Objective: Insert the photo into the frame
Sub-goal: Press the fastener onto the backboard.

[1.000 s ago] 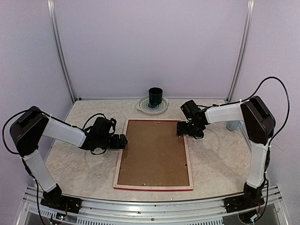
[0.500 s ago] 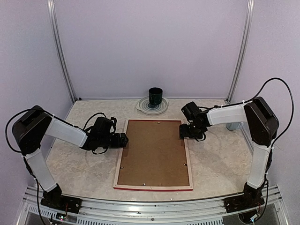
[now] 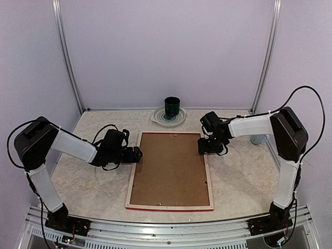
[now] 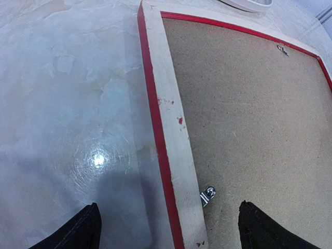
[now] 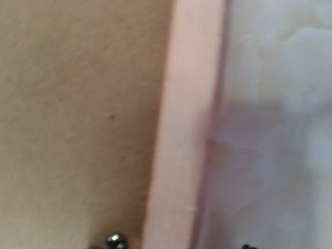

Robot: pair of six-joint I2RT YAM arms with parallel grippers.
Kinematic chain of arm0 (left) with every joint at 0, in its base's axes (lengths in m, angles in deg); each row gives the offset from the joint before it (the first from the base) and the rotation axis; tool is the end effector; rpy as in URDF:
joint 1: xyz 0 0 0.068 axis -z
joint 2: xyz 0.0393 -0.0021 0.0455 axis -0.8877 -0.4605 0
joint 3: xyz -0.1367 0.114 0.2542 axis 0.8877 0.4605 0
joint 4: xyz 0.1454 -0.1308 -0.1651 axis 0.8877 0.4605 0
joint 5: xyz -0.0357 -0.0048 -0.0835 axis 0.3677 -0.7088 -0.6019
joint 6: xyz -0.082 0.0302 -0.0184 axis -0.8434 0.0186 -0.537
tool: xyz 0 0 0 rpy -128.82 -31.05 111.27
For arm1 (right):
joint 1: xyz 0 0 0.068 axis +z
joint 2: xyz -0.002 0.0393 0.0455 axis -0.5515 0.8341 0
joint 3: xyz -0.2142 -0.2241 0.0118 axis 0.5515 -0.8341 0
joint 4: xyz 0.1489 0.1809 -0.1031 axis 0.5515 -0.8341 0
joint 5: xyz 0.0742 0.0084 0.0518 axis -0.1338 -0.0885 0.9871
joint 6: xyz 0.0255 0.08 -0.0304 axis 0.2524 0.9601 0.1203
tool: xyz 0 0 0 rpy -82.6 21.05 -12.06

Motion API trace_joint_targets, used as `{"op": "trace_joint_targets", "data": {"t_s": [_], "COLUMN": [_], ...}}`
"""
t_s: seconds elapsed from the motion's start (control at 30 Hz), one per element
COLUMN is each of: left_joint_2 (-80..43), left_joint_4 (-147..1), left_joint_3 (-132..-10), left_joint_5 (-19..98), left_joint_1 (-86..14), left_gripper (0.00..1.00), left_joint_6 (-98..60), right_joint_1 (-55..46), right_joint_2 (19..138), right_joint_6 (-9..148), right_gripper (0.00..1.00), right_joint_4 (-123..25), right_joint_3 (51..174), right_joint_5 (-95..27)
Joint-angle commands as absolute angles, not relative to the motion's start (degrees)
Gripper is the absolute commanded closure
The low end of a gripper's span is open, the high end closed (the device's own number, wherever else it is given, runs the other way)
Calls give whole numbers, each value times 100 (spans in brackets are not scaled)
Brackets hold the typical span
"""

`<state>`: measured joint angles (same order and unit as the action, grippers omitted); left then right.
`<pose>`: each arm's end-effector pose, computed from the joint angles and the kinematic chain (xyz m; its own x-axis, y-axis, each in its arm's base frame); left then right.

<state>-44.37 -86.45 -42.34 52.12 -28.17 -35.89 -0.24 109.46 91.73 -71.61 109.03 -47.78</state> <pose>0.3091 -0.2043 0.1348 -0.7359 -0.0643 -0.6740 0.1937 0.9339 -0.3005 0.3603 0.2255 0.1536 -0.8944 -0.0085 -0.4471 -0.0775 0.9877 0.1362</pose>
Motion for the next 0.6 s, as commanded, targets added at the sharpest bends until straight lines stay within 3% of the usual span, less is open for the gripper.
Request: {"op": "trace_joint_targets", "data": {"t_s": [0.0, 0.57], "left_joint_2": [-4729, -4818], "left_joint_4": [-8133, -8178], "left_joint_3": [-4153, -4166], "left_joint_5": [4881, 4673], "left_joint_1": [-2874, -2874], "left_gripper": [10, 18], "left_joint_6": [-3706, -3608], "right_joint_1": [18, -252], "right_joint_2": [11117, 11516], "right_joint_6": [8561, 7490], "right_gripper": [39, 47], "right_joint_4": [-7624, -8328], "right_joint_3": [11190, 11935], "right_joint_5": [-4413, -3990]}}
